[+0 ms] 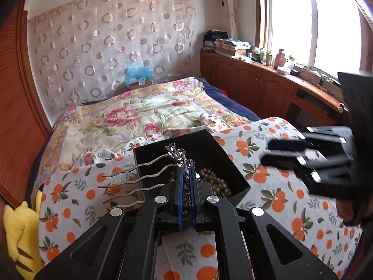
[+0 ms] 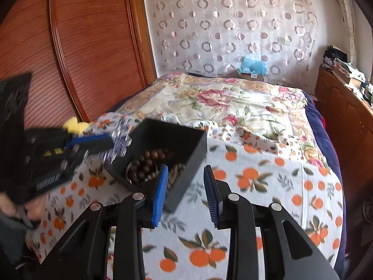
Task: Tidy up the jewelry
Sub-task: 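Lower the pearls into the black box with the right tool while the left tool drops the hairpins in, then reach the right tool to the red-string pendant and close on it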
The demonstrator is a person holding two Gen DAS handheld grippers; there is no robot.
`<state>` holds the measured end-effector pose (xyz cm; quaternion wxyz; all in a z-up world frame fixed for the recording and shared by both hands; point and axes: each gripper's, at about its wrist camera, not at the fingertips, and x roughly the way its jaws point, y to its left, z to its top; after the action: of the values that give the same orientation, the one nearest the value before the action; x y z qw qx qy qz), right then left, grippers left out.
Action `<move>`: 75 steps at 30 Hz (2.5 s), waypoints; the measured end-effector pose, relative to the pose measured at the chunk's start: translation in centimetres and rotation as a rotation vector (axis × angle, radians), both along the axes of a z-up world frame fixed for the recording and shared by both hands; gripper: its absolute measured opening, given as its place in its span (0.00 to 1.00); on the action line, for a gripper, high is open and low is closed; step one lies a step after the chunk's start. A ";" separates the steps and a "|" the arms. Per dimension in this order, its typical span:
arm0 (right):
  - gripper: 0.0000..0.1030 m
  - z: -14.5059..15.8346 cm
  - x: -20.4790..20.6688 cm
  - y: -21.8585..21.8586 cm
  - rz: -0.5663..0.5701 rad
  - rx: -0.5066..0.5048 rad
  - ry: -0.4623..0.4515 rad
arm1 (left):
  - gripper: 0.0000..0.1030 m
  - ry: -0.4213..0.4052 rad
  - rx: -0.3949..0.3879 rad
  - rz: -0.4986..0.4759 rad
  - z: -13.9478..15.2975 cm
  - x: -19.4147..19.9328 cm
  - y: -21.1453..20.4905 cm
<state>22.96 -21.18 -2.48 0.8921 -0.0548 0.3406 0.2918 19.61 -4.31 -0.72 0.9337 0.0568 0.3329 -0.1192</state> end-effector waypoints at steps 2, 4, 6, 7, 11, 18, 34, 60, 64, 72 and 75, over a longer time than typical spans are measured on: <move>0.33 -0.6 -0.7 -0.6 0.001 -0.005 -0.002 | 0.04 0.007 0.005 0.002 -0.2 0.7 -0.2; 0.33 -1.2 -1.3 -1.0 0.002 -0.006 -0.003 | 0.04 0.012 0.008 0.004 -0.3 1.4 -0.5; 0.33 -1.6 -1.6 -1.5 0.003 0.000 -0.001 | 0.04 0.018 0.006 0.008 -0.5 1.9 -0.7; 0.33 -1.7 -1.7 -1.6 0.004 0.003 0.000 | 0.04 0.021 0.005 0.010 -0.7 2.1 -0.7; 0.33 -2.1 -2.3 -2.1 0.009 0.016 -0.002 | 0.04 0.038 0.010 0.013 -1.3 2.7 -1.1; 0.33 -2.2 -3.1 -1.9 0.018 0.010 -0.006 | 0.05 0.034 0.019 0.015 -1.4 2.8 -1.6; 0.33 -3.4 -6.5 -0.7 0.068 0.003 -0.009 | 0.05 0.003 0.005 -0.016 -1.6 -3.9 -0.8; 0.33 -7.0 -11.1 1.2 0.161 -0.076 0.065 | 0.66 0.036 -0.021 0.044 -4.8 -13.2 4.3; 0.33 -7.6 -11.9 1.2 0.168 -0.094 0.080 | 0.74 0.053 -0.024 0.045 -5.3 -14.1 4.6; 0.33 -7.9 -12.2 1.7 0.185 -0.135 0.086 | 0.75 0.097 -0.023 0.028 -6.8 -14.5 4.1; 0.30 -7.8 -12.5 1.8 0.187 -0.148 0.079 | 0.75 0.104 -0.019 0.018 -7.1 -14.5 3.6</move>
<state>10.50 -19.34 -10.33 0.8404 -0.1408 0.3893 0.3498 5.08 -0.72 -7.79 0.9166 0.0384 0.3805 -0.1166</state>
